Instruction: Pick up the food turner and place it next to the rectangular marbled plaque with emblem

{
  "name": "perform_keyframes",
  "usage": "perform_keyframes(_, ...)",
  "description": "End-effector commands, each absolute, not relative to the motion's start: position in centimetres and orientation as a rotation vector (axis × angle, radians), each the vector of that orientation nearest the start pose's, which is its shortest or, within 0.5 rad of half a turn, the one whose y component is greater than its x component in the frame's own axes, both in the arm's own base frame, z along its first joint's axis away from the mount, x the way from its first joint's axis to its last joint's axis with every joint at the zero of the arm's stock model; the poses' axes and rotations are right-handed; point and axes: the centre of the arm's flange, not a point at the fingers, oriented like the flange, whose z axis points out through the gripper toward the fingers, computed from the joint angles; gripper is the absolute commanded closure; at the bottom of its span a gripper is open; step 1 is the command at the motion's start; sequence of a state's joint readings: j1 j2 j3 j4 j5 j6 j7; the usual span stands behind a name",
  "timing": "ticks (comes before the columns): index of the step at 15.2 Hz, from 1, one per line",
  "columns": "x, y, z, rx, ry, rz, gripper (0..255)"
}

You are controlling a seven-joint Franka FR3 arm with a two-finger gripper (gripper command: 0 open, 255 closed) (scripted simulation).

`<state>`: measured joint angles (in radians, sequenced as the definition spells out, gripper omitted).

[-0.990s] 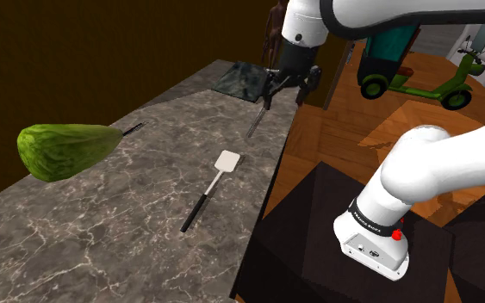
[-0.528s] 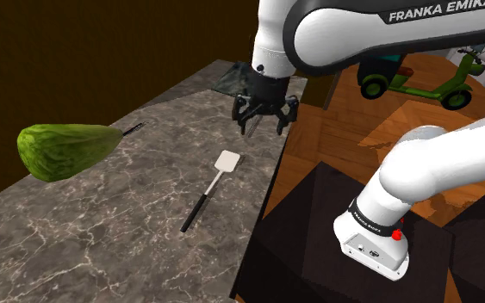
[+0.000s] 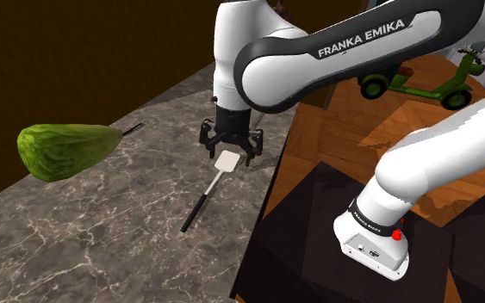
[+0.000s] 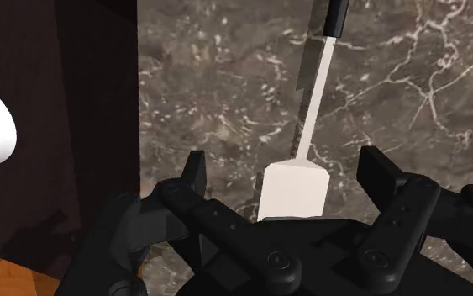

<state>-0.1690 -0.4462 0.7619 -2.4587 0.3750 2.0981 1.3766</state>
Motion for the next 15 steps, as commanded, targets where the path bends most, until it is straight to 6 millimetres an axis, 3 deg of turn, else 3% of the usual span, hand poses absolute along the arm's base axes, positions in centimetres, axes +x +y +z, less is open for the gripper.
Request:
perform_keyframes(1,35.8,27.6,39.5,-2.649,1.639,0.054,0)
perform_keyframes(4,37.2,29.5,37.8,-2.569,1.742,0.086,0)
perform_keyframes(11,37.1,29.7,33.8,-2.569,1.742,0.086,0)
perform_keyframes(15,37.1,29.7,33.8,-2.569,1.742,0.086,0)
